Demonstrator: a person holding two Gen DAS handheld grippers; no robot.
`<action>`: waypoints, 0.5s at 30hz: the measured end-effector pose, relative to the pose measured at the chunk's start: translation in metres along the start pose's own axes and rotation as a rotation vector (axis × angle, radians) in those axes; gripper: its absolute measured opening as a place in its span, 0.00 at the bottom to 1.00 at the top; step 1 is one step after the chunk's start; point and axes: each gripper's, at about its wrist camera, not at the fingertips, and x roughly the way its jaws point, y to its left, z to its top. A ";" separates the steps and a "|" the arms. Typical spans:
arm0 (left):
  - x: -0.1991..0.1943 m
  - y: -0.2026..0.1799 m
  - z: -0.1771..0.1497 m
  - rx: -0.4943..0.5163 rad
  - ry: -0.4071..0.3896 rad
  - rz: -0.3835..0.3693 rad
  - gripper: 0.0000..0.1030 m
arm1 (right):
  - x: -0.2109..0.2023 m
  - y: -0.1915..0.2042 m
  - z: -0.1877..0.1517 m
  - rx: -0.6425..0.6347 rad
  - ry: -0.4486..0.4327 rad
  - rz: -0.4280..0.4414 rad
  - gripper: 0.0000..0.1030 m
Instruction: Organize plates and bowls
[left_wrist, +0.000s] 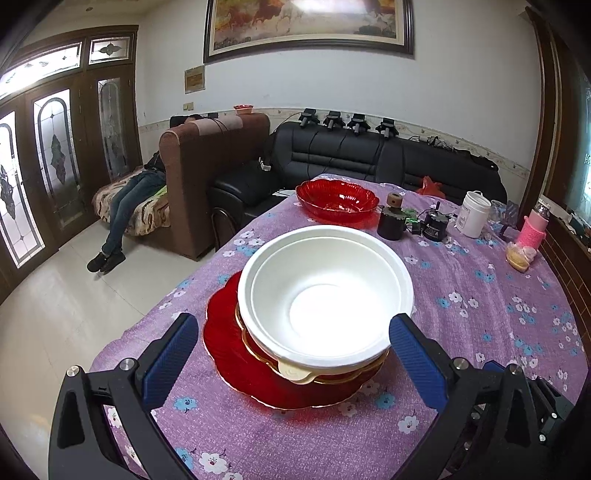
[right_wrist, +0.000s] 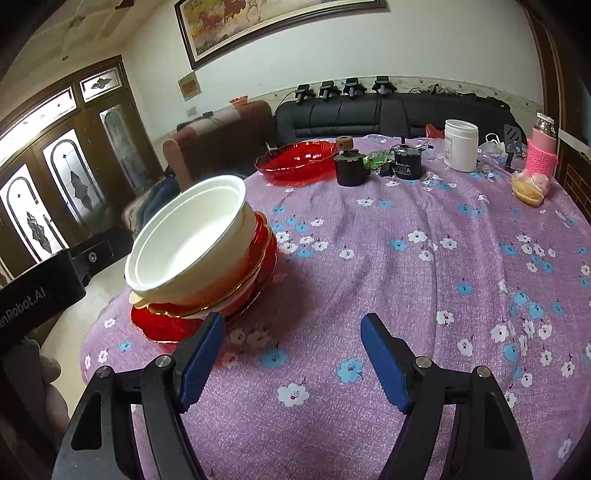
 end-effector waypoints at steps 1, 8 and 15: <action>0.000 0.000 0.001 0.000 0.001 0.000 1.00 | 0.001 0.001 -0.001 -0.003 0.004 0.000 0.78; 0.000 0.001 0.000 -0.001 0.003 0.001 1.00 | 0.003 0.005 -0.003 -0.017 0.013 -0.001 0.79; 0.002 0.002 -0.001 -0.002 0.008 -0.001 1.00 | 0.006 0.010 -0.006 -0.027 0.022 0.000 0.79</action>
